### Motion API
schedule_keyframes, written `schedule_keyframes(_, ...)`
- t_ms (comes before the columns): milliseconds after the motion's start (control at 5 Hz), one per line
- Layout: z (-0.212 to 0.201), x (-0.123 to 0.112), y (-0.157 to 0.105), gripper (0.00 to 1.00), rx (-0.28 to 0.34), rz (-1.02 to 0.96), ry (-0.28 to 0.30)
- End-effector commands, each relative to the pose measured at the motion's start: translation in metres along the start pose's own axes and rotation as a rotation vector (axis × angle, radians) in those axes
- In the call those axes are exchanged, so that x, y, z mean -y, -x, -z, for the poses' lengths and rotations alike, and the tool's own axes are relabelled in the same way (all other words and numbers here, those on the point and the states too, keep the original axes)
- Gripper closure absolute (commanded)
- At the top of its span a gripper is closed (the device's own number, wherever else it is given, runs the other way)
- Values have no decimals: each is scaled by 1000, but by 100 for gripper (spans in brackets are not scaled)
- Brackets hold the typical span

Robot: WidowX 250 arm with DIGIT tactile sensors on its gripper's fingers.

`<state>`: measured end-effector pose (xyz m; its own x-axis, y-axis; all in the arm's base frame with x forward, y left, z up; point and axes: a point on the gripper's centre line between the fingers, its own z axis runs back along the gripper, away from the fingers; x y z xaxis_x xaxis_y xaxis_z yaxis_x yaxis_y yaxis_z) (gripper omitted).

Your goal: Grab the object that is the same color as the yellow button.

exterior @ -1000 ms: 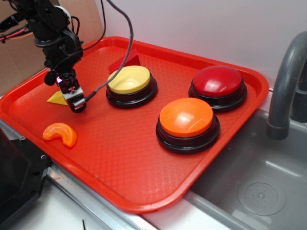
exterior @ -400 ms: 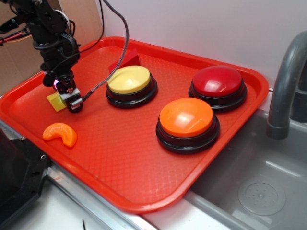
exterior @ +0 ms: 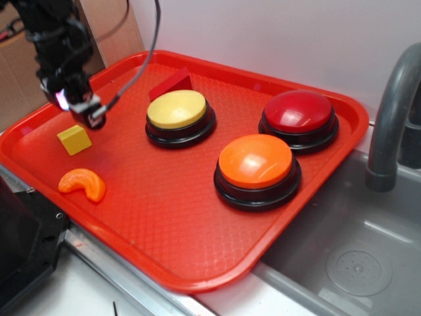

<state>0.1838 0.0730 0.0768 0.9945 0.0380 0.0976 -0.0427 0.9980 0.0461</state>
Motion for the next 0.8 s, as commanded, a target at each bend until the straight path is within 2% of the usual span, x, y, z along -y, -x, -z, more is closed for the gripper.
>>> schedule_keyframes(0,-40,-19,3,0,11,-417,8)
schedule_keyframes(200,-33,-30,15,0,-52,-664,-25)
schedule_keyframes(400,-24,-39,25,0,-87,-912,-49)
schedule_keyframes(600,-14,-37,29,0,-100,-1157,-89)
